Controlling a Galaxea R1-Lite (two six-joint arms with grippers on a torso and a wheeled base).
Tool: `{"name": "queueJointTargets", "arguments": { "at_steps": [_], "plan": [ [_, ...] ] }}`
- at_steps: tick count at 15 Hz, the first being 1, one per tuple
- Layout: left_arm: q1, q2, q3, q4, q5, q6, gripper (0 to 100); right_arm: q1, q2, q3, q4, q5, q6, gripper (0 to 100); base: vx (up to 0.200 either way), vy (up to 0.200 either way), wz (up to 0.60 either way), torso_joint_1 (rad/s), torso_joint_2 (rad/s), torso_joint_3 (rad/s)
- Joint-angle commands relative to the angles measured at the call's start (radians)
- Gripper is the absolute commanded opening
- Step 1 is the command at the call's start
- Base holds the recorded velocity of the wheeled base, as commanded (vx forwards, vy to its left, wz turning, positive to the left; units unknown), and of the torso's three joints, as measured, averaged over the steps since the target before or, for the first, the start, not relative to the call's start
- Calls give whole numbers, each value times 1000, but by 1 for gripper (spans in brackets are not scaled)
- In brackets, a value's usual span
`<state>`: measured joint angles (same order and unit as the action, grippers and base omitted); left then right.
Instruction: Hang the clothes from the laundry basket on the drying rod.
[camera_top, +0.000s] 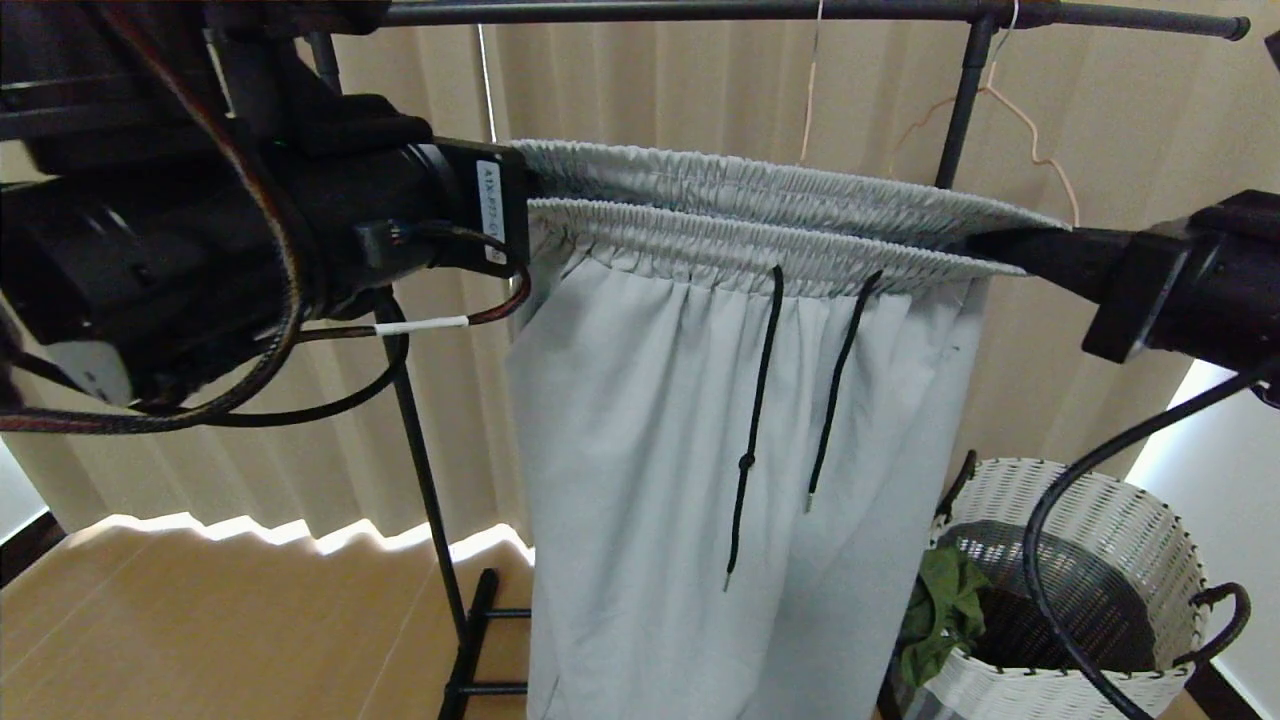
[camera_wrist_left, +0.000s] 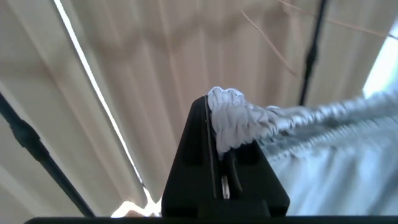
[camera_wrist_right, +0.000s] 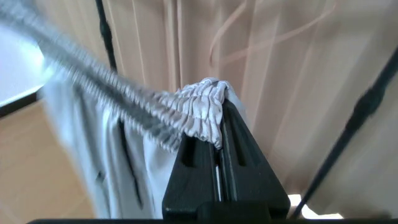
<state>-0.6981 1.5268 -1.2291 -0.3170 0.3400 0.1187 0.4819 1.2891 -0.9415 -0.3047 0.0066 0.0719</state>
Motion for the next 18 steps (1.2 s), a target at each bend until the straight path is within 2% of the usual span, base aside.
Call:
{"name": "queueJointTargets", "arguments": {
  "at_steps": [1, 5, 9, 12, 15, 18],
  "plan": [
    [5, 113, -89, -17, 37, -1, 0, 6, -82, 46, 24, 3, 0, 0, 0, 0, 0, 0, 0, 0],
    [6, 233, -273, -16, 67, -1, 0, 43, -142, 81, 61, 69, 0, 0, 0, 0, 0, 0, 0, 0],
    [6, 294, -339, -11, 77, 21, 0, 76, -183, 75, 102, 150, 0, 0, 0, 0, 0, 0, 0, 0],
    [6, 289, -331, 1, 76, 32, 0, 73, -165, 59, 93, 153, -3, 0, 0, 0, 0, 0, 0, 0],
    [3, 220, -309, 87, 67, 24, 0, 15, -106, 35, 73, 150, -4, 0, 0, 0, 0, 0, 0, 0],
    [2, 98, -216, 184, 37, 21, 0, -66, 6, -11, -53, 150, -3, 0, 0, 0, 0, 0, 0, 0]
  ]
}}
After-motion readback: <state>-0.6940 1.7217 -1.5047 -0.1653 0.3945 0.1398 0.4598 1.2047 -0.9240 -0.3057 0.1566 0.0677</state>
